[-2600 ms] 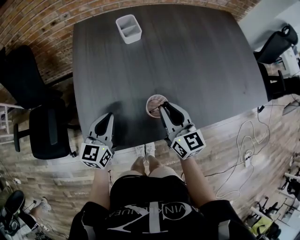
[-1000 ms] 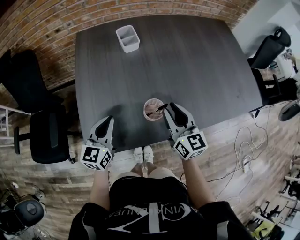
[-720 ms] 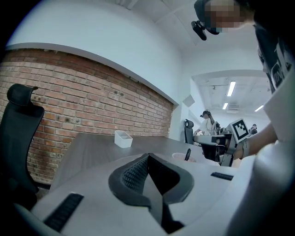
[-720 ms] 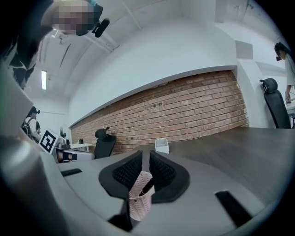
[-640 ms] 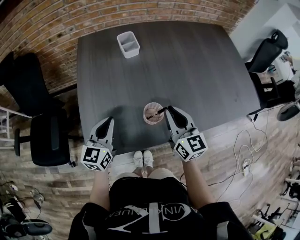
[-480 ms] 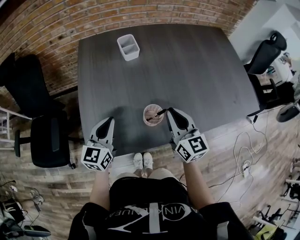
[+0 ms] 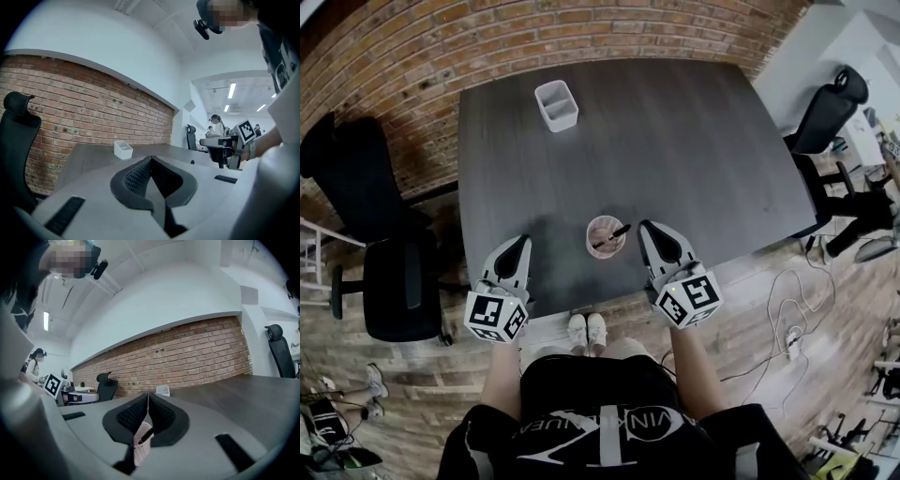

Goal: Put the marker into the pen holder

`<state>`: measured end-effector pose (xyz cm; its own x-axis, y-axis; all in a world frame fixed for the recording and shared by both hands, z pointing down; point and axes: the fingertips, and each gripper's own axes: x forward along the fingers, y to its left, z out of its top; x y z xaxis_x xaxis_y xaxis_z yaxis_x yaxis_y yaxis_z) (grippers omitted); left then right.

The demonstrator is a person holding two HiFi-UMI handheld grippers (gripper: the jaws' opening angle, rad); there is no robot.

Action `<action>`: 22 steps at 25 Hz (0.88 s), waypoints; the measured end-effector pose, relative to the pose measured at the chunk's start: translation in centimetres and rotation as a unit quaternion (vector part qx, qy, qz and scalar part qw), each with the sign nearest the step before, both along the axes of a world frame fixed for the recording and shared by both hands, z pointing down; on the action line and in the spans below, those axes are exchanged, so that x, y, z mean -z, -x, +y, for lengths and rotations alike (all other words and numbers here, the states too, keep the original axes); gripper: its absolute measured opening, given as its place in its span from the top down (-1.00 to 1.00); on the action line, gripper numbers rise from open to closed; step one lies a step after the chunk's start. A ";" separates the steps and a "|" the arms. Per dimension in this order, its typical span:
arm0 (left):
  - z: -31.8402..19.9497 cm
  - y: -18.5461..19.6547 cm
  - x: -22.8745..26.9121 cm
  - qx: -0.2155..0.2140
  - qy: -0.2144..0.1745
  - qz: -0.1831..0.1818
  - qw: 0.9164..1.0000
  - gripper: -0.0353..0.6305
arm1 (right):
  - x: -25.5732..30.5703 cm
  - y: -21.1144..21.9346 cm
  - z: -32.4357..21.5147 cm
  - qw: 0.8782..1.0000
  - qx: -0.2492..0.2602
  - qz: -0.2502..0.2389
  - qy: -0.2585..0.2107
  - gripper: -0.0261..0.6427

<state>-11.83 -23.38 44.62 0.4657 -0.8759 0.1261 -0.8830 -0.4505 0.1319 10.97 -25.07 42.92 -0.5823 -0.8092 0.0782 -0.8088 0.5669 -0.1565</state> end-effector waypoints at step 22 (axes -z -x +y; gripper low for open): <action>-1.1 0.2 3.7 0.004 -0.043 0.000 0.999 0.85 | 3.0 -0.5 -0.2 0.999 -0.014 -0.005 -0.030 0.84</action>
